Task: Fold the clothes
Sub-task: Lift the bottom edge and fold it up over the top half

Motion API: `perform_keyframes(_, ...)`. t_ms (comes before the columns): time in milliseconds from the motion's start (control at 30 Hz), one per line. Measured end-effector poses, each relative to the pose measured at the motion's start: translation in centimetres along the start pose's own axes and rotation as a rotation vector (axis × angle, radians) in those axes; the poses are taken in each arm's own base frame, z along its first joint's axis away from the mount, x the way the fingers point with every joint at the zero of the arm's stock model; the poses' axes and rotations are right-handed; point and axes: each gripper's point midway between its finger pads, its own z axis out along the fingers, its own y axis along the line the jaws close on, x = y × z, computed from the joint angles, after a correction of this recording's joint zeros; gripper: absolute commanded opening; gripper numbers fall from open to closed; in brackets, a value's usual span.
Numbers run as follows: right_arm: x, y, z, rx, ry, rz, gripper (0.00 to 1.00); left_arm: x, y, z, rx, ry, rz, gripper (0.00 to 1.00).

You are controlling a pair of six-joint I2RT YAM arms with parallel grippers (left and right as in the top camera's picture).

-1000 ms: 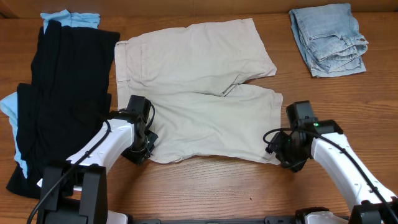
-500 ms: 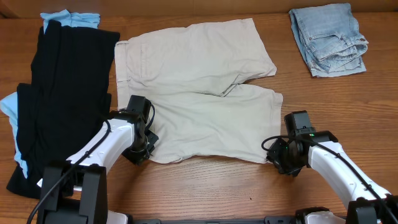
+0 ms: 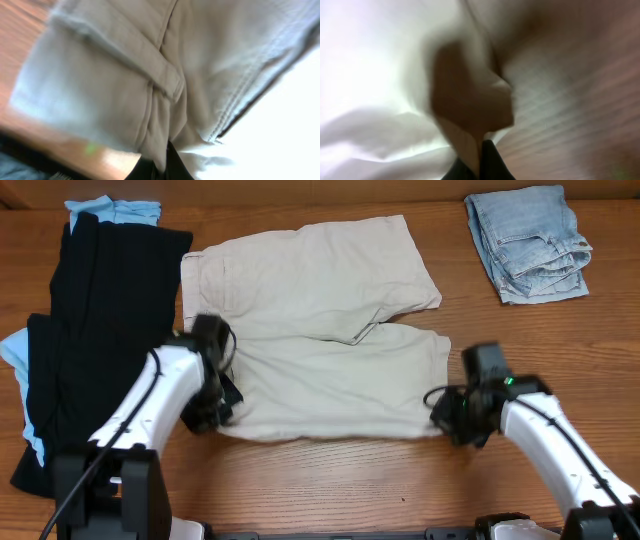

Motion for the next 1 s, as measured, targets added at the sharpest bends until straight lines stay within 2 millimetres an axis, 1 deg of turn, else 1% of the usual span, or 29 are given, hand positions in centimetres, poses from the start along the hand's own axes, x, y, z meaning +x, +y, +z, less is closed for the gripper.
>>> perform_keyframes(133,-3.7,3.9,-5.8,-0.096,-0.110,-0.063,0.04,-1.5,-0.2,-5.9,0.012,-0.053,0.033,0.04)
perform_keyframes(167,-4.8,5.1,-8.1,-0.130,-0.149,-0.085,0.04,-1.7,-0.2,-7.5,0.022,-0.067,0.040,0.04)
perform_keyframes(200,-5.1,5.3,-8.6,-0.139,-0.159,-0.091,0.04,-1.9,-0.3,-8.8,0.033,-0.083,0.047,0.04)
perform_keyframes(267,-5.9,6.3,-11.6,-0.173,-0.193,-0.116,0.04,-2.0,-0.2,-11.5,0.050,-0.103,0.057,0.04)
perform_keyframes(333,-6.3,6.8,-14.0,-0.198,-0.215,-0.133,0.04,-1.9,0.0,-14.1,0.075,-0.127,0.063,0.04)
perform_keyframes(400,-6.5,7.1,-16.3,-0.220,-0.235,-0.151,0.04,-1.9,-0.2,-16.2,0.114,-0.159,0.084,0.04)
perform_keyframes(500,-6.3,6.6,-18.8,-0.215,-0.248,-0.161,0.04,-1.9,-1.0,-18.5,0.199,-0.199,0.137,0.04)
perform_keyframes(567,-5.9,6.0,-20.1,-0.204,-0.249,-0.172,0.04,-1.3,-1.3,-19.3,0.237,-0.207,0.170,0.04)
perform_keyframes(633,-5.5,5.5,-21.0,-0.187,-0.249,-0.184,0.04,-0.5,-1.3,-20.0,0.261,-0.220,0.204,0.04)
perform_keyframes(733,-4.6,4.6,-21.5,-0.162,-0.244,-0.196,0.04,0.5,-1.1,-20.9,0.288,-0.252,0.246,0.04)
perform_keyframes(800,-3.9,3.9,-21.8,-0.140,-0.244,-0.201,0.04,1.5,-0.8,-21.9,0.313,-0.285,0.278,0.04)
perform_keyframes(900,-3.7,3.5,-22.2,-0.129,-0.262,-0.207,0.04,2.3,-0.5,-22.6,0.334,-0.312,0.300,0.04)
perform_keyframes(1000,-4.3,3.8,-22.5,-0.138,-0.295,-0.216,0.04,2.7,-0.3,-23.0,0.344,-0.327,0.304,0.04)
